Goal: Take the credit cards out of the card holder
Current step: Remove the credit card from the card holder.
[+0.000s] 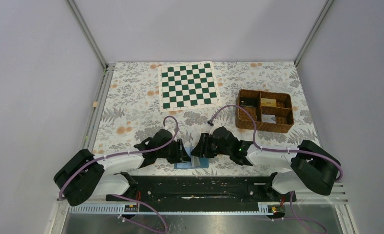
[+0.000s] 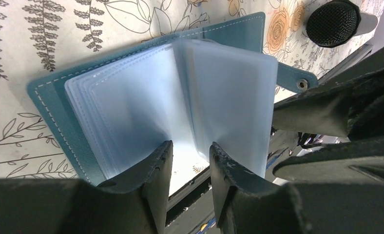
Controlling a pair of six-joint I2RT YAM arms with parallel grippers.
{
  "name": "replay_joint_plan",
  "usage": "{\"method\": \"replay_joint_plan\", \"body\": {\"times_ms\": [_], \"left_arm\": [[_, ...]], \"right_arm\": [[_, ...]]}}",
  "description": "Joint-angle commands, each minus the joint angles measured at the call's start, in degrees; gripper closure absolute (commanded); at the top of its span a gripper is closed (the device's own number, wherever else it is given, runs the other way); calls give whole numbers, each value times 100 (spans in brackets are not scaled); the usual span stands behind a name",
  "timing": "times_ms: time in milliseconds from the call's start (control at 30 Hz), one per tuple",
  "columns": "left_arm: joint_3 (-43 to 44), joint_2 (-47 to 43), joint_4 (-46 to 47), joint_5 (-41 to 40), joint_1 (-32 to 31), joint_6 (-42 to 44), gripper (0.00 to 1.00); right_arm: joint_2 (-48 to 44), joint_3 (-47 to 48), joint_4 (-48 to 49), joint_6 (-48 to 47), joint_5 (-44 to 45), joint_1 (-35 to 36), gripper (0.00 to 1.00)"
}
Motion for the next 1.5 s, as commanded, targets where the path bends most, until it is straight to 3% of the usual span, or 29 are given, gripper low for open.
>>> {"method": "replay_joint_plan", "body": {"times_ms": [0, 200, 533, 767, 1233, 1467], "left_arm": [[-82, -306, 35, -196, -30, -111, 65], [-2, -622, -217, -275, -23, -184, 60], [153, -1287, -1037, -700, 7, -102, 57], [465, -1541, -1554, -849, 23, 92, 55], [672, -1663, -1918, -1053, 43, 156, 56], [973, -1805, -2699, -1705, 41, 380, 57]], "right_arm": [[61, 15, 161, 8, 23, 28, 56], [218, 58, 111, -32, 35, 28, 70], [296, 137, 44, -92, 44, 29, 79], [427, 270, 92, -49, -213, 32, 80], [1021, 512, 111, 19, -433, 88, 72], [1111, 576, 2, -28, -399, 99, 70]]}}
